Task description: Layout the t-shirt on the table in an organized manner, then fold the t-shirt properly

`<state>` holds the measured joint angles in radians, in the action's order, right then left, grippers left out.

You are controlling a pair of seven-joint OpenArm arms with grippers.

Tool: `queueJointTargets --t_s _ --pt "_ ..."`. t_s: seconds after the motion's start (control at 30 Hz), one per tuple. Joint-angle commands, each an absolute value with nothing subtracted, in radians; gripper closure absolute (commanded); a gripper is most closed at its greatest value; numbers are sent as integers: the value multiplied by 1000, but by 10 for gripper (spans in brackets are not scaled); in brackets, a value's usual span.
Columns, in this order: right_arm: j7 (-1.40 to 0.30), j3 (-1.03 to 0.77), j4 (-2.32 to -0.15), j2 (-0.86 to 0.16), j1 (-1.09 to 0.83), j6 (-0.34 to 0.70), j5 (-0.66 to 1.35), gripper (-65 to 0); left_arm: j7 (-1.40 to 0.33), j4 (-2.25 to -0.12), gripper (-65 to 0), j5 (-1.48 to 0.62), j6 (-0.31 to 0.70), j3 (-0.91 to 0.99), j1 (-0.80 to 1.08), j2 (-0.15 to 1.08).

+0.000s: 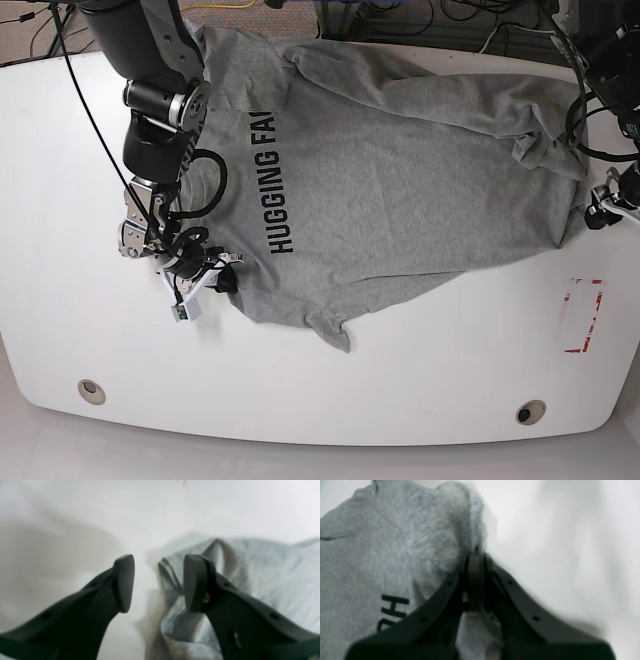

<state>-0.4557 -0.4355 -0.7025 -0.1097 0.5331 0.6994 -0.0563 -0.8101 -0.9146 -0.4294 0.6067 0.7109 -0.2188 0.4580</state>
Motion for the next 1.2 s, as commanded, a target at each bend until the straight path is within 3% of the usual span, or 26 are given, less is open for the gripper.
queueJointTargets --t_s 0.0,0.33,0.8,0.9,1.1,1.17 --pt "-460 -435 -742 -117 533 698 -64 0 -791 -909 -300 -444 611 697 -234 481" --pt "-461 -435 -777 -120 507 698 -62 0 -786 -894 -300 -441 611 690 -231 450" --pt "-461 -435 -779 -122 504 698 -62 0 -785 -696 -288 -443 613 665 -326 443" --pt "-461 -435 -779 -122 504 698 -62 0 -785 -696 -226 -443 613 636 -332 443" --pt "-461 -435 -779 -122 504 698 -62 0 -785 -697 -32 -444 615 615 -332 443" --pt "-461 -435 -779 -122 504 698 -62 0 -785 -697 -19 -444 615 615 -331 443"
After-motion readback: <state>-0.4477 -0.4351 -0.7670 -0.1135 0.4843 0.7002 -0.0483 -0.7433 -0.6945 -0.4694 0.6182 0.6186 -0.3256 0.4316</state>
